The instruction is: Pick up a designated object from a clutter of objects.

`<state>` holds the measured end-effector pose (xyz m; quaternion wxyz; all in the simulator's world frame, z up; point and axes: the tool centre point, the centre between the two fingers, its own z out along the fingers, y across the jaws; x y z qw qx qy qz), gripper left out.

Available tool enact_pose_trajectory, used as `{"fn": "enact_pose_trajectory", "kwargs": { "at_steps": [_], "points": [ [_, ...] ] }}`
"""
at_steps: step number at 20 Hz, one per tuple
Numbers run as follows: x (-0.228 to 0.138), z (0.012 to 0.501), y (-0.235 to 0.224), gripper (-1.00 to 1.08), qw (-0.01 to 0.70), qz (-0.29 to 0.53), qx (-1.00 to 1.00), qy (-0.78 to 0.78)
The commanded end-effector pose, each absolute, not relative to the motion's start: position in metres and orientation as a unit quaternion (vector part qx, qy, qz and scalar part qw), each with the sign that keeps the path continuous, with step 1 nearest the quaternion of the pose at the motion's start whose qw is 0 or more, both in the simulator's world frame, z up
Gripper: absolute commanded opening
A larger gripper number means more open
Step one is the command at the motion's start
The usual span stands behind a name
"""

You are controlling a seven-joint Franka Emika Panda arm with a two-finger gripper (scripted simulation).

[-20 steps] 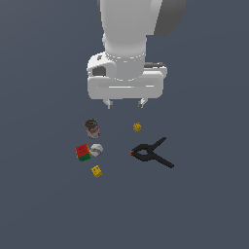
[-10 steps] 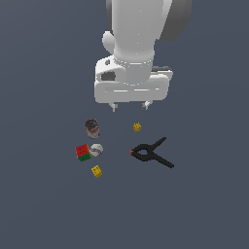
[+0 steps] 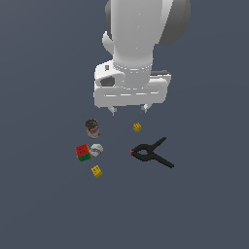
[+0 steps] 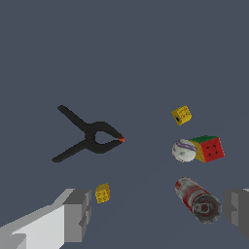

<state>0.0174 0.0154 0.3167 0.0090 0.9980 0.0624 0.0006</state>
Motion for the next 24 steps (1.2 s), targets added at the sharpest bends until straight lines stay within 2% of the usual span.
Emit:
{"fn": "enact_pose_trajectory", "kwargs": {
  "at_steps": [1,10,24],
  "points": [
    [0.022,0.31,0.011,1.0,0.009,0.0,0.997,0.07],
    [0.054,0.264,-0.017,1.0,0.007,-0.001,0.992,0.125],
    [0.099,0.144,-0.089,1.0,0.002,-0.001,0.97,0.244]
  ]
}}
